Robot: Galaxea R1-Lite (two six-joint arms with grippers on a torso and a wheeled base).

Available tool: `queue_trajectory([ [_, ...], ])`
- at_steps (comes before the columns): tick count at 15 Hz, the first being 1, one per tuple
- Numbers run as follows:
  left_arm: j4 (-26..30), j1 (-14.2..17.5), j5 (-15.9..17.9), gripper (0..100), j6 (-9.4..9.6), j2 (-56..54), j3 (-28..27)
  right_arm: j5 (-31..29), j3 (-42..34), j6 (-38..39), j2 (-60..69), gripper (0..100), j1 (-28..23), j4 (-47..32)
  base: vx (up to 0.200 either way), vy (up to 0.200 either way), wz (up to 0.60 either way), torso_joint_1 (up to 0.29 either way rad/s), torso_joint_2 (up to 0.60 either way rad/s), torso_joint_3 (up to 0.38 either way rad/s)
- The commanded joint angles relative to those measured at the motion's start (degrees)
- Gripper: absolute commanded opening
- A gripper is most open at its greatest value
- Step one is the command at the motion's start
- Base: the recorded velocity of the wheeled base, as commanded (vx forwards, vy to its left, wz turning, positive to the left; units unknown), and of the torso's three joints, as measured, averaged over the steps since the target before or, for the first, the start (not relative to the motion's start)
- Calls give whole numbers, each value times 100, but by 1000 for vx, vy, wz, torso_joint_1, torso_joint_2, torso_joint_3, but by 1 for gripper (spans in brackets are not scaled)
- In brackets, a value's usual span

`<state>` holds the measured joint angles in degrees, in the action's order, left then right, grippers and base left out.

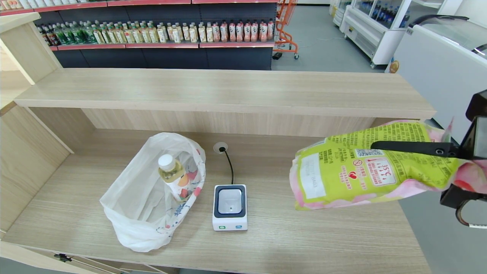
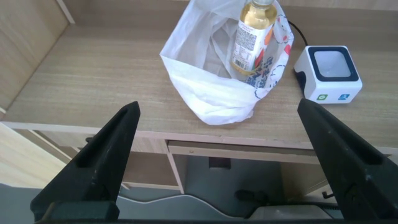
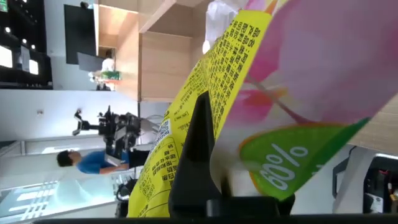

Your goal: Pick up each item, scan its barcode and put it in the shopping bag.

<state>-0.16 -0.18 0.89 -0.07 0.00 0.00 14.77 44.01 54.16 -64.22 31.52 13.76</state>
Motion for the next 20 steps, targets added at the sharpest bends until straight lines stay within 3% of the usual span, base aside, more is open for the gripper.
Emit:
queue_trajectory([
  [1,-2,1,-1,100,-1,9,0,17,20,77,41,0,73,12,0,0,0,0,0,0],
  [10,-2,1,-1,100,-1,9,0,192,-164,235,-91,0,135,12,0,0,0,0,0,0],
  [16,-2,1,-1,100,-1,9,0,-212,-68,1703,-1075,0,-296,4,0,0,0,0,0,0],
  [20,-2,1,-1,100,7,9,0,-177,-226,1958,-1049,0,91,-32,0,0,0,0,0,0],
])
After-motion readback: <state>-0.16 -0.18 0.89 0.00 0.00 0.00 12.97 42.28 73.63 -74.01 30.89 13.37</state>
